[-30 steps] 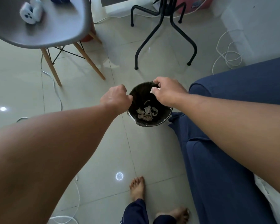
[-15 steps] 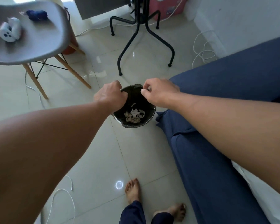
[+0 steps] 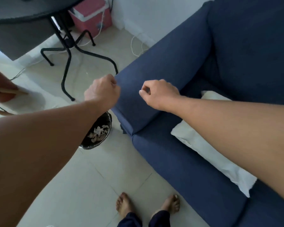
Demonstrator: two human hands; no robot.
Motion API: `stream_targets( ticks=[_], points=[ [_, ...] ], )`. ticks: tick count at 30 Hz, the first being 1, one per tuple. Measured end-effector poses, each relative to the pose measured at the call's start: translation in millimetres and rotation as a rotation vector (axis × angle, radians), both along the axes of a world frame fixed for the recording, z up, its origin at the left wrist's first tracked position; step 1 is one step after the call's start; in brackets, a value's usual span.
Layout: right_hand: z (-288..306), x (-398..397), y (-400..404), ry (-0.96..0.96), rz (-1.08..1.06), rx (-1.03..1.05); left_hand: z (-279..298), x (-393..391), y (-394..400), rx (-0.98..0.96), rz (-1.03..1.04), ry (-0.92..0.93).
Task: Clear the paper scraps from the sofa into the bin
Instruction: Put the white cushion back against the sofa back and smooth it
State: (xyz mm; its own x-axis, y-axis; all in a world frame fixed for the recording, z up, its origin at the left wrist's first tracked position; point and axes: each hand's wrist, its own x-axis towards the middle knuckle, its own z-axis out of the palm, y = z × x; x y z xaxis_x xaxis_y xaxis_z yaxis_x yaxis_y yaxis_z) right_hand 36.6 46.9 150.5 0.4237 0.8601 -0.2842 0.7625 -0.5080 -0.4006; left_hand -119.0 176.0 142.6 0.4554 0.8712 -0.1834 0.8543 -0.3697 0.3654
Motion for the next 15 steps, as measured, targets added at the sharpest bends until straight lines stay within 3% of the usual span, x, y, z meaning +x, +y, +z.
stream_targets(
  ticks=[8, 15],
  points=[
    [-15, 102, -128, -0.064, -0.283, -0.031, 1, 127, -91, 0.045, -0.372, -0.029],
    [-31, 169, -246, -0.119, -0.469, -0.108, -16, 214, -167, 0.036, -0.535, 0.087]
  ],
)
